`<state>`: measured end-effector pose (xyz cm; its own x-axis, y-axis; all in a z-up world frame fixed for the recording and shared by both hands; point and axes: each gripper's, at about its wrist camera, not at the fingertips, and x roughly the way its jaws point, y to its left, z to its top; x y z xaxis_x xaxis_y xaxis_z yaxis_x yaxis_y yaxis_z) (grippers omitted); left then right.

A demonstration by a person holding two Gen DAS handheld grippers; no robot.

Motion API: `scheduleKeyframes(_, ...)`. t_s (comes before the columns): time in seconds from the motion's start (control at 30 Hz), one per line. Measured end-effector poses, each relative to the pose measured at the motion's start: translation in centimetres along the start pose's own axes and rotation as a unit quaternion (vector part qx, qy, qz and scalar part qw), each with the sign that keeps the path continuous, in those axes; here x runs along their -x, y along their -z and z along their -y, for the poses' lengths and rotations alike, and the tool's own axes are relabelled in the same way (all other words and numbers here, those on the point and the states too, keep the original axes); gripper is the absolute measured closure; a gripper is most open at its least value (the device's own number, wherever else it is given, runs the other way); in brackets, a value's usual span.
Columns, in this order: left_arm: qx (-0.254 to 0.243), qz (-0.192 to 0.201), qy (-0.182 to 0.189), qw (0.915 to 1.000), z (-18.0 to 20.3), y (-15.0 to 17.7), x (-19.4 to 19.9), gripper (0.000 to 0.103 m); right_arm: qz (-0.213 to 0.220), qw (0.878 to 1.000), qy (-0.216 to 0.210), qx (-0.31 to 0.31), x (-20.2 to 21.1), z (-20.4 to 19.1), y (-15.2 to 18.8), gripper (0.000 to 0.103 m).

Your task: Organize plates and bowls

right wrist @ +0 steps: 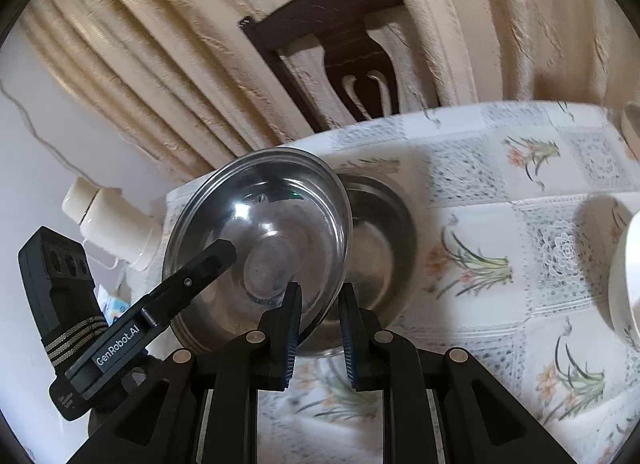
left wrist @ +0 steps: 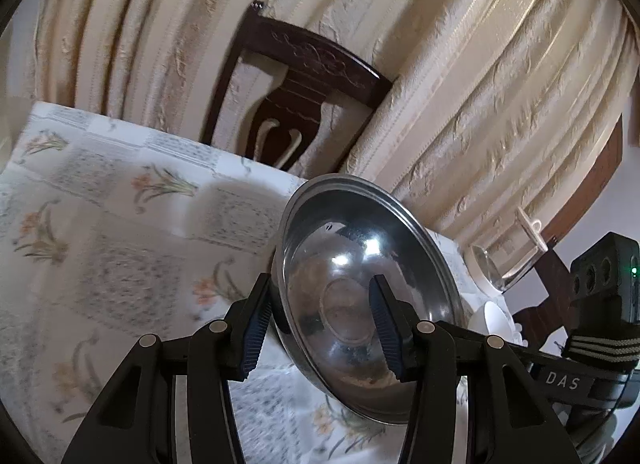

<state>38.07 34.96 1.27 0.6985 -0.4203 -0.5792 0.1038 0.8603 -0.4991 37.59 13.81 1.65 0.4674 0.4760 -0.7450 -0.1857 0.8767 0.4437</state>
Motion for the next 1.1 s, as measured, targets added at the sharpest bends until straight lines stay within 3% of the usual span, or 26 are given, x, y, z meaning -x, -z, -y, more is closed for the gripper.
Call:
scheduleKeyframes(0.33,-0.023,-0.023,-0.022,0.9992,0.2,0.9,-4.0,0.052,-0.009,1.000,0.006,-0.009,-1.9,2.2,-0.3,0.083)
scheduleKeyframes(0.53,-0.036,-0.027,-0.011,0.9989,0.4,0.9,-4.0,0.041,0.000,1.000,0.007,-0.014,-2.0,2.5,-0.4,0.083)
scheduleKeyframes(0.67,-0.033,-0.027,0.004,0.9991,0.4,0.7,-3.4,0.025,0.007,1.000,0.011,-0.010,-1.9,2.4,-0.3,0.083)
scheduleKeyframes(0.77,-0.038,-0.019,-0.009,0.9991,0.6,0.5,-2.9,0.014,0.017,0.999,0.037,-0.001,-1.8,2.3,-0.3,0.083)
scheduleKeyframes(1.0,-0.013,-0.024,-0.023,0.9994,-0.8,-0.1,-2.8,0.013,0.025,0.999,0.036,-0.002,-1.8,2.5,-0.2,0.082)
scheduleKeyframes(1.1,-0.010,-0.029,-0.023,0.9993,-1.0,0.0,-3.0,0.013,0.027,0.999,0.026,-0.008,-1.7,2.7,-0.1,0.076)
